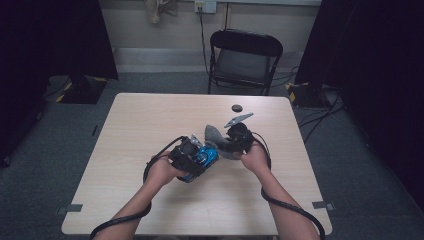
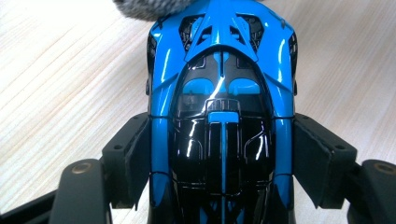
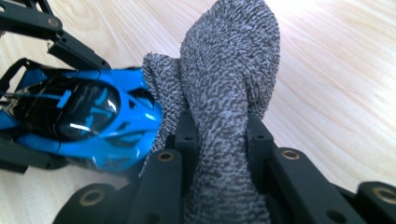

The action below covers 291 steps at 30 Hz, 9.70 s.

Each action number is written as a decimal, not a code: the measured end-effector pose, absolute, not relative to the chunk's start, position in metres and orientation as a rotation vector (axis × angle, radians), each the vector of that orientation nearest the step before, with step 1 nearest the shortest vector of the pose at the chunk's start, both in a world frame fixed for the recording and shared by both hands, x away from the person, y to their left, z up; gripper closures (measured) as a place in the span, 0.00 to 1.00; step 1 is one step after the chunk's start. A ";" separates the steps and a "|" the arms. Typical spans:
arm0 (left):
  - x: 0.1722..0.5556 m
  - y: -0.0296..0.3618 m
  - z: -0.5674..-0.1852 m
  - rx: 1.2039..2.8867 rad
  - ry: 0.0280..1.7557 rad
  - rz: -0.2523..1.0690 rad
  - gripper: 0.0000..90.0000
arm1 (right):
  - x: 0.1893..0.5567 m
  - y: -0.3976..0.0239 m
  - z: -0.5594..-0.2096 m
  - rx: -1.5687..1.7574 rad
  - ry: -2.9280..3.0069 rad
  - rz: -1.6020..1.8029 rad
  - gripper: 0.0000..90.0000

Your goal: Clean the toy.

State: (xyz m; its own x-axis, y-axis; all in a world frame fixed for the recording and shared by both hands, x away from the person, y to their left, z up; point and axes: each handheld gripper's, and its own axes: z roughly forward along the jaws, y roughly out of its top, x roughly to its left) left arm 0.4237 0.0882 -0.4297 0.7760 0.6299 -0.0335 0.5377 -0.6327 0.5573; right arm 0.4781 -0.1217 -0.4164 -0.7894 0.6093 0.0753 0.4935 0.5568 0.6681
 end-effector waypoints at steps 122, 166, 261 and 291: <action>0.436 0.111 -0.404 2.337 0.987 0.287 0.31 | 0.457 -0.129 -0.437 0.996 2.638 1.113 0.81; 0.452 0.106 -0.399 2.303 1.048 0.272 0.31 | 0.439 -0.112 -0.445 0.808 2.726 1.144 0.80; 0.449 0.100 -0.397 2.288 1.059 0.264 0.31 | 0.417 -0.067 -0.464 0.662 2.832 1.189 0.80; 0.424 0.110 -0.400 2.313 1.010 0.256 0.31 | 0.457 -0.101 -0.428 0.907 2.601 1.154 0.80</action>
